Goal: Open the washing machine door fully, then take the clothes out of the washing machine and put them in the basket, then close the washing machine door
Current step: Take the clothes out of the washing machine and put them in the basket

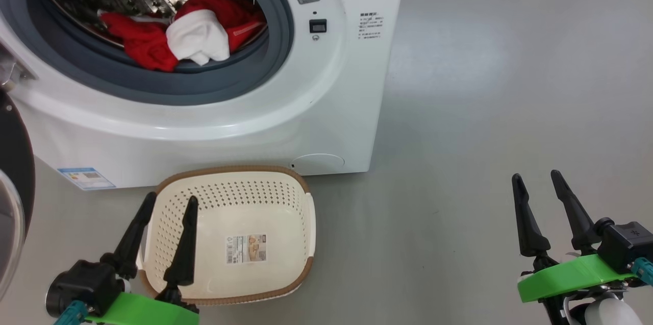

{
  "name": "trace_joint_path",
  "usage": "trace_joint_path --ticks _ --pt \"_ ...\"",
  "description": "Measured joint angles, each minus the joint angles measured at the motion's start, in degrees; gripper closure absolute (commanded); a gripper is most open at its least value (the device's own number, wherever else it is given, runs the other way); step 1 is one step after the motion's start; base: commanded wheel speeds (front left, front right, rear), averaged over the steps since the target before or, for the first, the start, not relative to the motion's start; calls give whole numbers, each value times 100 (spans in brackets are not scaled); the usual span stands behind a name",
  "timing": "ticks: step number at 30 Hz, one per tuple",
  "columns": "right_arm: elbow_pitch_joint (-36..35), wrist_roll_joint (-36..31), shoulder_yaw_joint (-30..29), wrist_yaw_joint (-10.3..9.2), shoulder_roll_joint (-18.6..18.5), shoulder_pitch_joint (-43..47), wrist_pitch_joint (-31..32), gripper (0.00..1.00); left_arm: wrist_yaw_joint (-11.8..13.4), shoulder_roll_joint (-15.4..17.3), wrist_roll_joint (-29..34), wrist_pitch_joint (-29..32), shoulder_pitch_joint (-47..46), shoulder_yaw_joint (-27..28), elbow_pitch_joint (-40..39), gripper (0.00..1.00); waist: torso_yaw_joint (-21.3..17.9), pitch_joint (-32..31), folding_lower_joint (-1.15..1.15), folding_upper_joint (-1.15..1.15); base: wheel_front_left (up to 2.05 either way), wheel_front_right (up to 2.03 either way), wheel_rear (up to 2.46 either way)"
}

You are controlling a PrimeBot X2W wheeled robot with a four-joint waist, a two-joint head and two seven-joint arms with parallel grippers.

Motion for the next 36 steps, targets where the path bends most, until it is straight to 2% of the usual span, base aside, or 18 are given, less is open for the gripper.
trace_joint_path --ticks 27,36 --pt "-12 0 -4 -1 10 -21 0 0 0 -3 16 0 -18 -3 14 0 16 88 0 0 9 -9 0" --pt "-34 0 9 0 19 -39 0 0 0 -15 220 1 -199 15 286 0 -16 249 0 0 0 0 0"
